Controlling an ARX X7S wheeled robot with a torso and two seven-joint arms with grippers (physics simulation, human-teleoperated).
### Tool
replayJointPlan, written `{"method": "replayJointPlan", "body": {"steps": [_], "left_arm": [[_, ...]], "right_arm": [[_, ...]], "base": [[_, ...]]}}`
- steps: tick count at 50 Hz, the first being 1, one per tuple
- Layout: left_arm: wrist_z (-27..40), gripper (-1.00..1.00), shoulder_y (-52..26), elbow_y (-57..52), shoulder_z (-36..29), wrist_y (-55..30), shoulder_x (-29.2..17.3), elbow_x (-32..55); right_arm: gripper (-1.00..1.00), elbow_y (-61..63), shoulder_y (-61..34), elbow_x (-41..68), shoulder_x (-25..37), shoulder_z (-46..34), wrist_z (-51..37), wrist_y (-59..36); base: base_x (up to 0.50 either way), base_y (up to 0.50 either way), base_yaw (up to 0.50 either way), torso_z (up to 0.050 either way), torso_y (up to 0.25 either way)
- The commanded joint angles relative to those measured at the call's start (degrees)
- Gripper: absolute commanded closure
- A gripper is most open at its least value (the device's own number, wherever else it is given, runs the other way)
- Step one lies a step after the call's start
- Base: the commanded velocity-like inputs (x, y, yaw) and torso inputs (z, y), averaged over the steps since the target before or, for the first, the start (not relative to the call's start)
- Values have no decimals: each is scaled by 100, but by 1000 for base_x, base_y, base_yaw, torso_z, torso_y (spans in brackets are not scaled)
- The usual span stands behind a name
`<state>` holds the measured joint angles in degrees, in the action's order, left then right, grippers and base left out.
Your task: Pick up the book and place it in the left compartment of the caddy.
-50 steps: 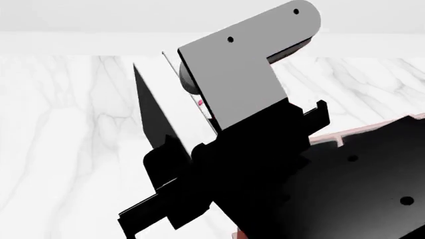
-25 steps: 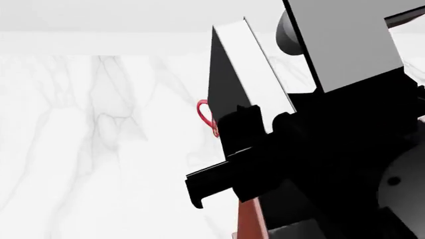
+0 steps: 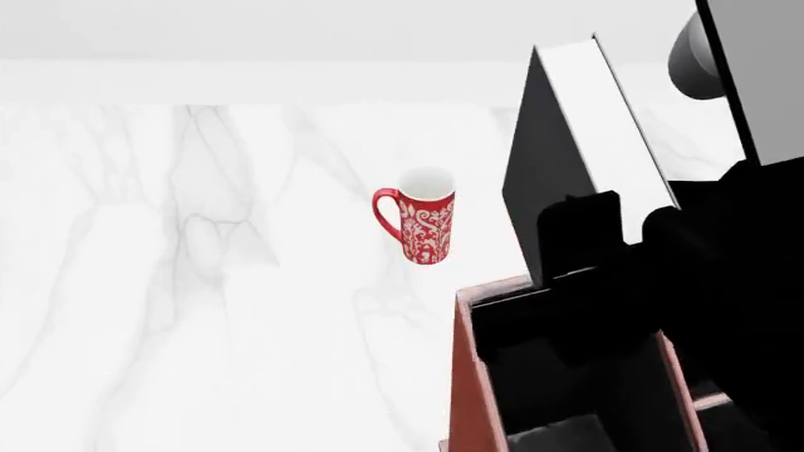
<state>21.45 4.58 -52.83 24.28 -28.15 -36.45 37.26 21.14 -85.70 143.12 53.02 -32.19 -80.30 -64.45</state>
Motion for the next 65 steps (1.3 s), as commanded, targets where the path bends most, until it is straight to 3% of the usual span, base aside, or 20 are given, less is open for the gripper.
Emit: {"method": "replayJointPlan", "body": {"steps": [1,25,65], "left_arm": [[18,-100,11,13,-15,19,-10,-10],[89,-100,15,-7,-83,22,-53,-56],[134,-100,57,5,-107,82,-101,-35]], "right_arm": [[100,-83,-23,7,440,-30,-6,-97],[100,497,-659,1550,912,-785,-391,150],[100,-96,383,135,911,-721,709,-58]], "base": [[0,0,0,0,0],[0,0,0,0,1],[0,0,0,1,1]]}}
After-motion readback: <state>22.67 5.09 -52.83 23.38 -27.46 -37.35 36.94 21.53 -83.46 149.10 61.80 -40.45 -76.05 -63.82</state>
